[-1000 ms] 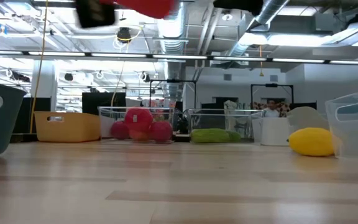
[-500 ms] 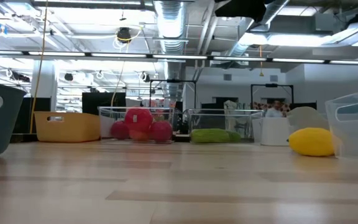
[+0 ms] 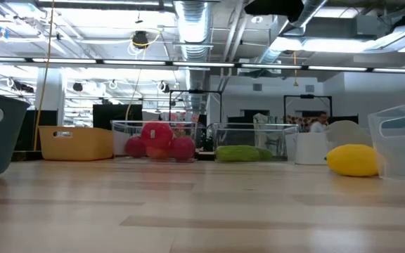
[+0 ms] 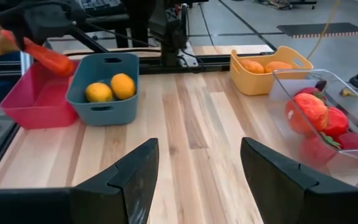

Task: Sort produce into baskets
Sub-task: Put the orange carrot into the red bin, then put the yellow lemon into the blue bin

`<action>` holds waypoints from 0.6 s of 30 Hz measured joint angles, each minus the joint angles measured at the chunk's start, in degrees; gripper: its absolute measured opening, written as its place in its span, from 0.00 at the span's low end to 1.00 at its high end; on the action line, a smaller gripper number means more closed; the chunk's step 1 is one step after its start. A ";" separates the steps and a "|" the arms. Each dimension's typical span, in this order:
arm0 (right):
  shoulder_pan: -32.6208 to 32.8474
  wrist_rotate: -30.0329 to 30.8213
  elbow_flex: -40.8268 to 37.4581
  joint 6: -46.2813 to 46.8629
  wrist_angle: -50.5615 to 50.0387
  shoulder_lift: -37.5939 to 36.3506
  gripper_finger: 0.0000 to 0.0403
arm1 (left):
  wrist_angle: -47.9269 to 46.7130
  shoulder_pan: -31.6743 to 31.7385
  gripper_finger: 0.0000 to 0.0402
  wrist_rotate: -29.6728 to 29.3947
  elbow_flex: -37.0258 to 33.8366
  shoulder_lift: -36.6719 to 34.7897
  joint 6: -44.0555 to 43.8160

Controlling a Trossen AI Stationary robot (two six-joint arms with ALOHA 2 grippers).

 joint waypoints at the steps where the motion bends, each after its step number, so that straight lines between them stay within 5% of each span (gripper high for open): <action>1: 0.07 0.00 0.00 0.00 -0.02 0.00 0.63 | 0.01 -0.33 0.25 0.01 0.00 0.00 -0.49; 18: 0.29 -0.02 0.00 -0.15 -0.79 0.00 0.63 | -1.66 -1.64 0.43 -0.77 0.00 0.01 -1.27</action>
